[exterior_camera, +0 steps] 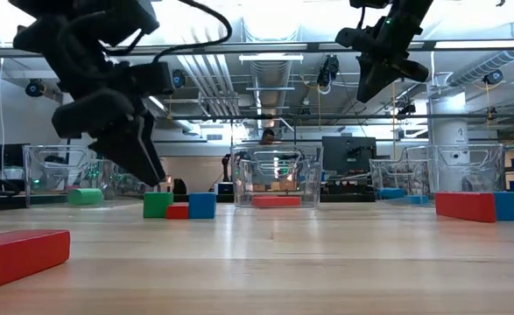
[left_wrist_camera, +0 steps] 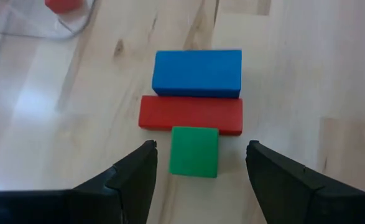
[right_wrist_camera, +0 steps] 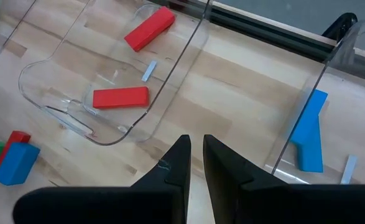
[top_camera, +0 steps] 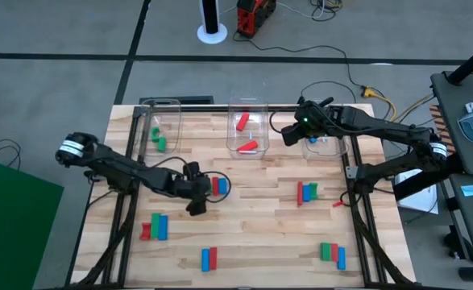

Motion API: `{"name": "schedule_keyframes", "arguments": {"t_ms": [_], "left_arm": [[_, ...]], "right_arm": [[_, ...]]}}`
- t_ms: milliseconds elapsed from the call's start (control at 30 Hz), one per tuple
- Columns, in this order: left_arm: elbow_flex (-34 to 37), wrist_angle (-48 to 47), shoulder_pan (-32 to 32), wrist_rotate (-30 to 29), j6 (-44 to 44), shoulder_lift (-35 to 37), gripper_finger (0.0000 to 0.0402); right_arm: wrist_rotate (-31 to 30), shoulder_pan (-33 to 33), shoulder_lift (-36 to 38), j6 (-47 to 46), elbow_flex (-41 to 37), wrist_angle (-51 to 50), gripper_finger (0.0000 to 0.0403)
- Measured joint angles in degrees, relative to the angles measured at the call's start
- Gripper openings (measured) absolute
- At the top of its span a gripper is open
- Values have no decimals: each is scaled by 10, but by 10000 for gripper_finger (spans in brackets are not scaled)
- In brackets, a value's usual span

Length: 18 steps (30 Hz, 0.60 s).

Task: Sort blocks
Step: Put the green wooden block into the left transparent bin

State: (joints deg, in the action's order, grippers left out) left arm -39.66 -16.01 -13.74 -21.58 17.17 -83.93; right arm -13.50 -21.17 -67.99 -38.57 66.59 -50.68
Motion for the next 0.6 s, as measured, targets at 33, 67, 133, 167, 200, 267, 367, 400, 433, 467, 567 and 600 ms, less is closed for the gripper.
{"name": "schedule_keyframes", "arguments": {"t_ms": [33,67,133,167,200,267,367,400,433,467,567,600], "left_arm": [[0,0,0,0,0,-6,222],[0,0,0,0,0,-12,222],[0,0,0,0,0,-21,222],[0,3,0,0,0,-26,222],[0,5,0,0,0,-30,222],[0,8,0,0,0,-38,222],[0,21,0,0,0,-46,222],[0,25,1,0,0,-48,222],[0,29,1,0,0,-51,222],[0,32,1,0,0,-52,222],[0,37,1,0,0,-59,222],[0,37,1,1,1,-62,221]], "right_arm": [[0,1,0,0,0,0,34],[0,1,0,0,0,0,34],[1,2,0,0,0,0,34],[1,3,0,0,0,0,34],[1,5,0,0,0,0,34],[2,7,0,0,0,0,34],[2,9,0,0,-1,0,34],[2,10,0,0,-1,0,34],[2,11,0,0,-1,0,34],[2,11,0,0,-1,0,34],[2,12,0,0,-1,0,34],[2,12,0,0,-1,0,34]]}}
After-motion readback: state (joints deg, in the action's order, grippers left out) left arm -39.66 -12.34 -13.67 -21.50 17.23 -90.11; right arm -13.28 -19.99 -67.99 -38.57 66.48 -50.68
